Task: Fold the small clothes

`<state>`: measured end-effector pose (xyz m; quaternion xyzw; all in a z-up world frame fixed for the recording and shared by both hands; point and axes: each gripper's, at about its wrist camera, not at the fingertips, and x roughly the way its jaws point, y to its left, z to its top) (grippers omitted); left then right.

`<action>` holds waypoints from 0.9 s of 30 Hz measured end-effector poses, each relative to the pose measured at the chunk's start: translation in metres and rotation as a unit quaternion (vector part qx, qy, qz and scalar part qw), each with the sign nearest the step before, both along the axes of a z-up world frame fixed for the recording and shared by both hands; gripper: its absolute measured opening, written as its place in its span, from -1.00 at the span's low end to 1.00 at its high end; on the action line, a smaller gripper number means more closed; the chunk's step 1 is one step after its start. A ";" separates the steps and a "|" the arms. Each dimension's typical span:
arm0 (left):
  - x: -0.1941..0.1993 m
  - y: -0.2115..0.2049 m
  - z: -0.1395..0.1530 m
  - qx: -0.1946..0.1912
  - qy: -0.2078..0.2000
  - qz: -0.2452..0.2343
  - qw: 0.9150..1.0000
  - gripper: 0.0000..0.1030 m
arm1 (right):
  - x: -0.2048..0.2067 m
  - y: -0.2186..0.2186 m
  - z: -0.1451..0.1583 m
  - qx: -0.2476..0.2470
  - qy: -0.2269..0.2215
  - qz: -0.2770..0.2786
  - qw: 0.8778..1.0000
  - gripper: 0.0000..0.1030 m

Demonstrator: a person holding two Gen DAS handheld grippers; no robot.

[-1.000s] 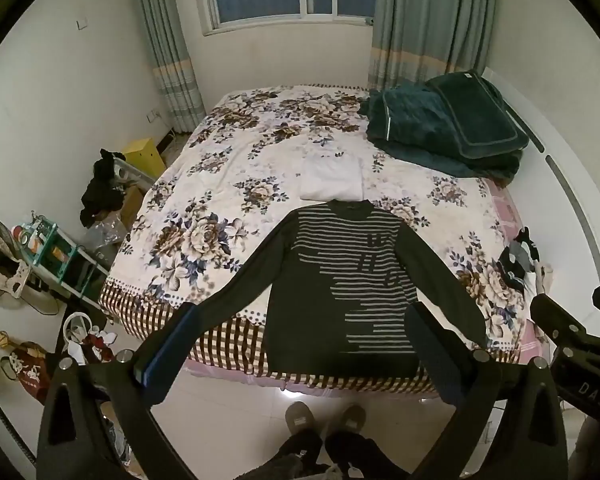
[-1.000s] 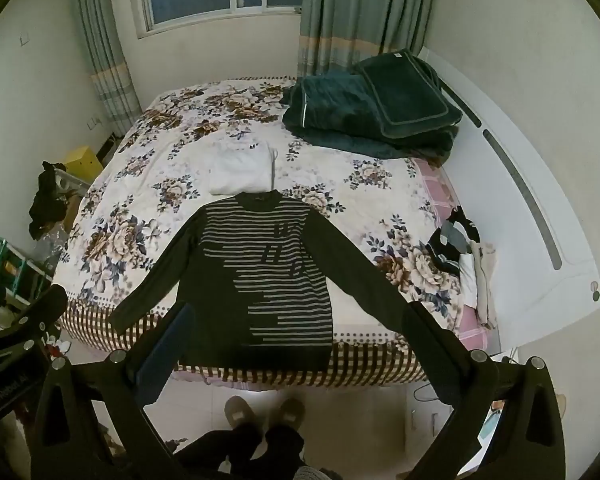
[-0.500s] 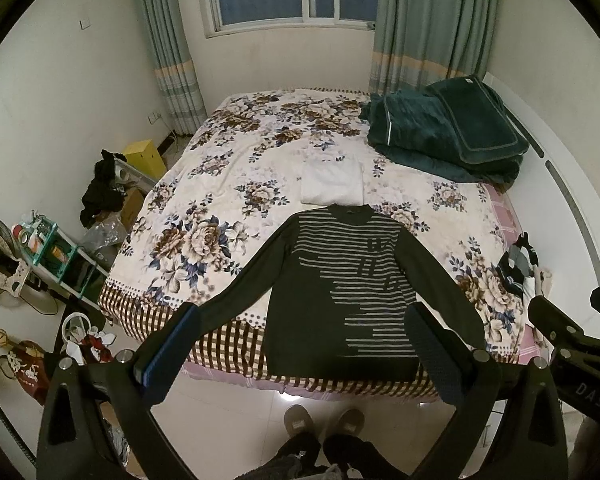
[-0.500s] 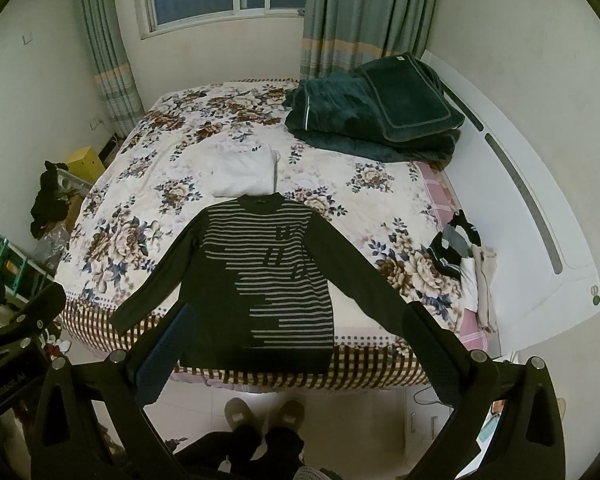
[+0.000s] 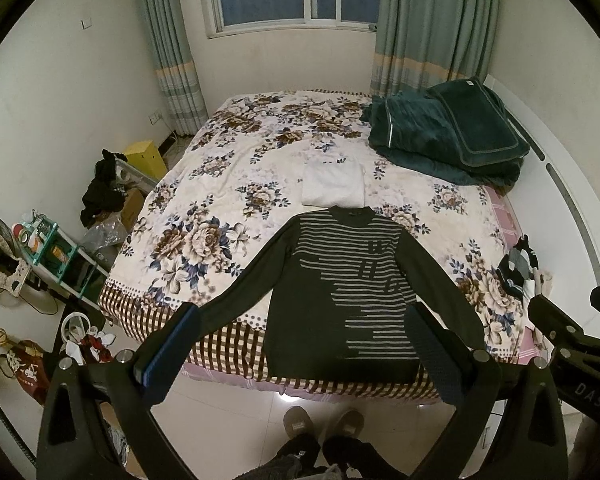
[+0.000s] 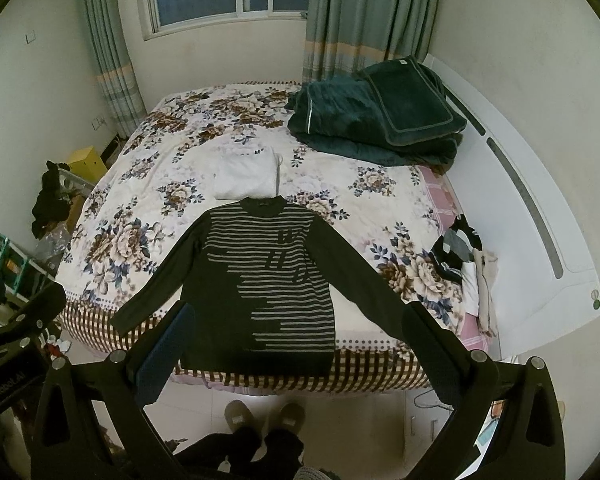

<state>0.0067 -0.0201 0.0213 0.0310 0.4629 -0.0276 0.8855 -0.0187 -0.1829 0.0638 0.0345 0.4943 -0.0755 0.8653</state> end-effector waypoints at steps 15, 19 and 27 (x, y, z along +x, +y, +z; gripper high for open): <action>0.013 0.006 0.002 -0.005 -0.003 0.002 1.000 1.00 | 0.002 0.004 0.008 0.000 -0.004 0.004 1.000 1.00; 0.014 0.006 0.004 -0.005 -0.004 0.002 1.000 1.00 | 0.003 0.006 0.010 0.000 -0.005 0.004 1.000 1.00; 0.017 0.002 0.005 -0.007 -0.006 0.001 1.000 1.00 | 0.008 0.009 0.022 -0.001 -0.007 0.004 1.000 1.00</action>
